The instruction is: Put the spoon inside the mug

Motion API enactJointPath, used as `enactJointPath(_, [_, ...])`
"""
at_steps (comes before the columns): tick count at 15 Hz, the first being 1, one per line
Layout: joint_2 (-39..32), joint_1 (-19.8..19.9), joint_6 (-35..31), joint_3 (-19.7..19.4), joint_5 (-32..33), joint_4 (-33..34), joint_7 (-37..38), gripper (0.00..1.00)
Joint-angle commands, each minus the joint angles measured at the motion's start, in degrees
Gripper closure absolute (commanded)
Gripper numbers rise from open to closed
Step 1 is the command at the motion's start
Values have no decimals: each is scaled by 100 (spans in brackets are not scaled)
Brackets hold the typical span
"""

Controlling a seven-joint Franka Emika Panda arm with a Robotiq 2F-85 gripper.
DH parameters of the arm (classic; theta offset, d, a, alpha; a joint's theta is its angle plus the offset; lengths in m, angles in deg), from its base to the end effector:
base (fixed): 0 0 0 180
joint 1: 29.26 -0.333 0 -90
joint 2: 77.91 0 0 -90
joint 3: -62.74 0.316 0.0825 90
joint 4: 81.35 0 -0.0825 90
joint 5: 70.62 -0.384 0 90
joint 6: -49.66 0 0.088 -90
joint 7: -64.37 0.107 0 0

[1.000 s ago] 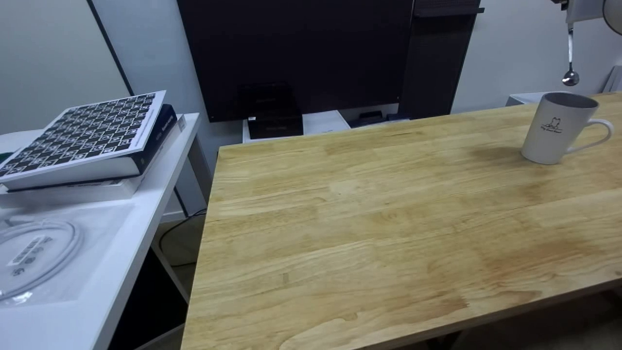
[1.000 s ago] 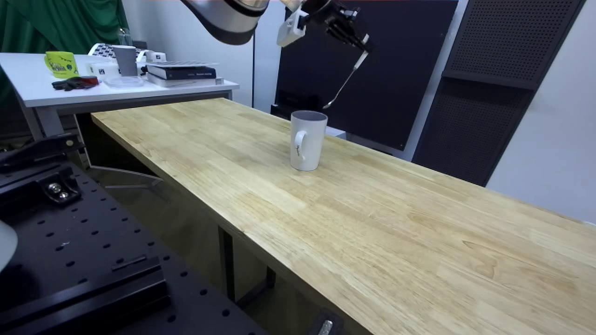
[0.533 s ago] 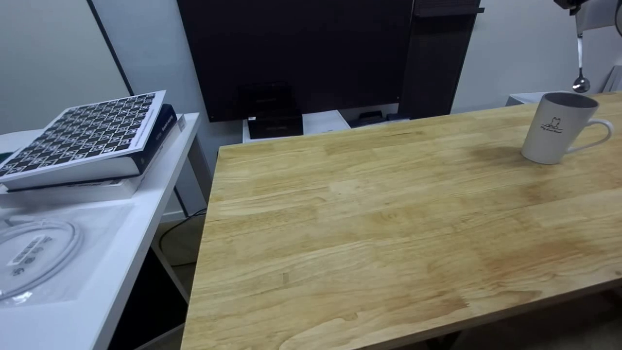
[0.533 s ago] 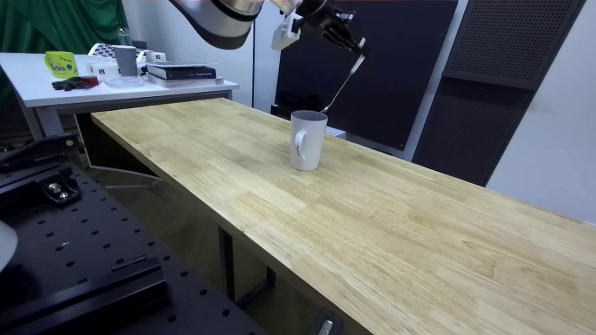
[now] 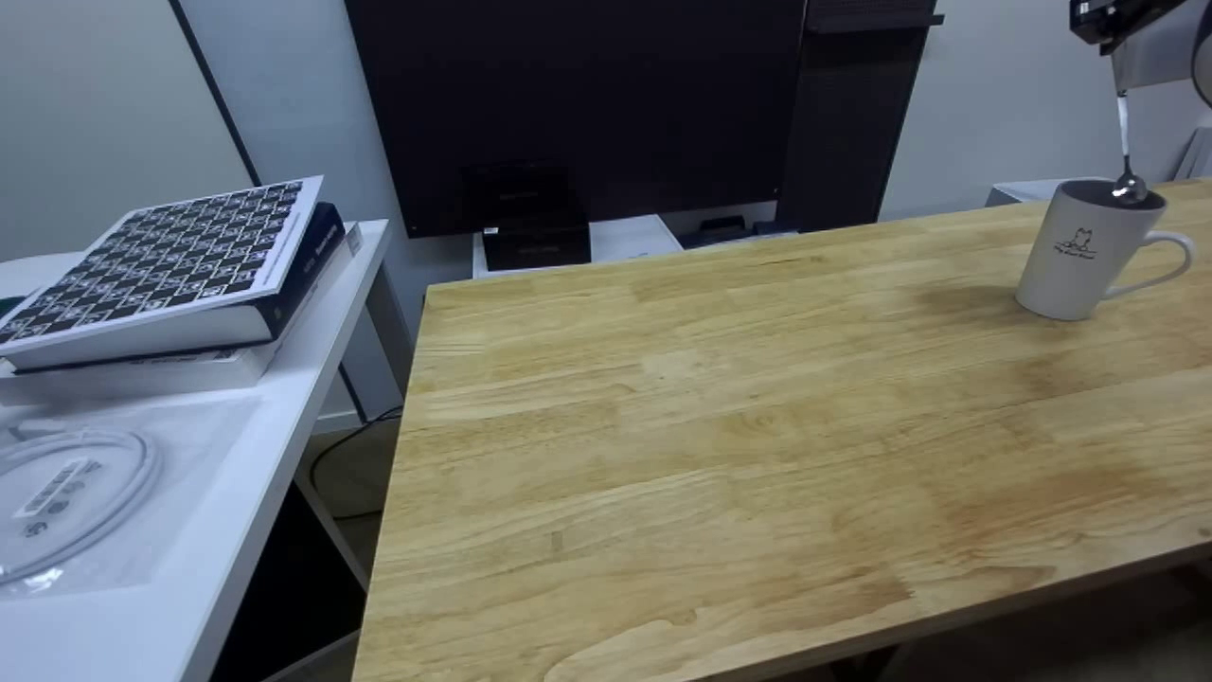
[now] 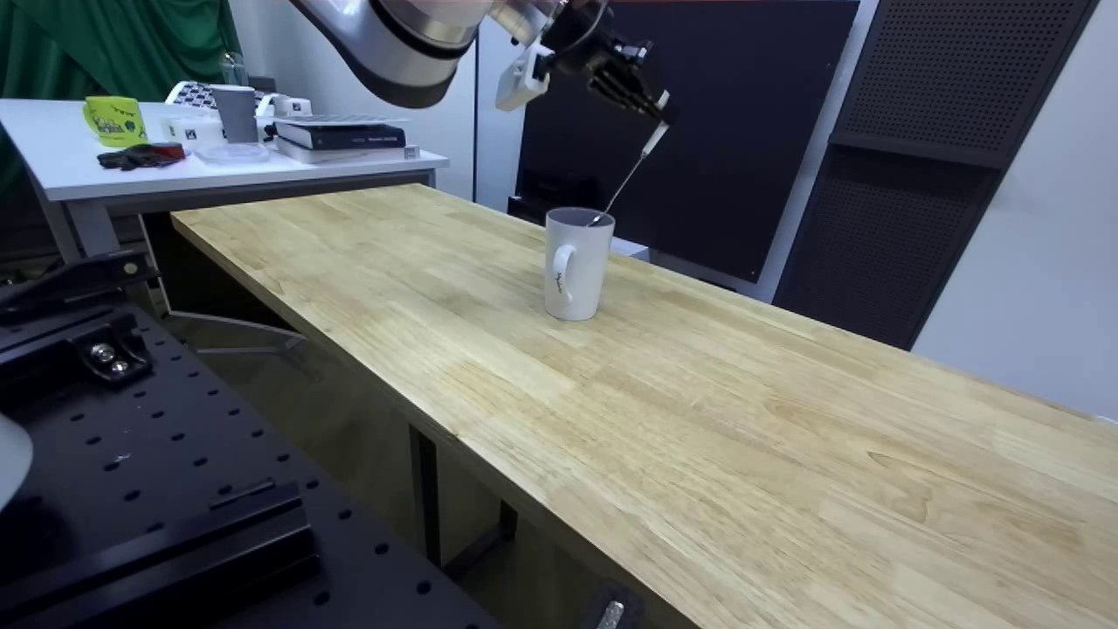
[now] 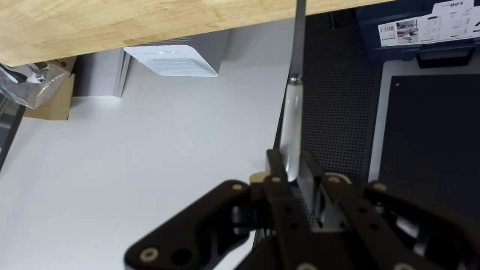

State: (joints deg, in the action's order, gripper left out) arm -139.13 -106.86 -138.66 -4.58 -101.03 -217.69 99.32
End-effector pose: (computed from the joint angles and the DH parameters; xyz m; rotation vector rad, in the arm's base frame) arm 0.5353 0.0402 0.2367 2.3009 -0.5930 1.1951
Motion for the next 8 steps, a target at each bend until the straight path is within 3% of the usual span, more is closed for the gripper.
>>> enactJointPath(1, [-120,-194,-185,109,-199,-292,-72,96])
enactJointPath(8, [-101,-117,-123,461,-272,-306,-115,96])
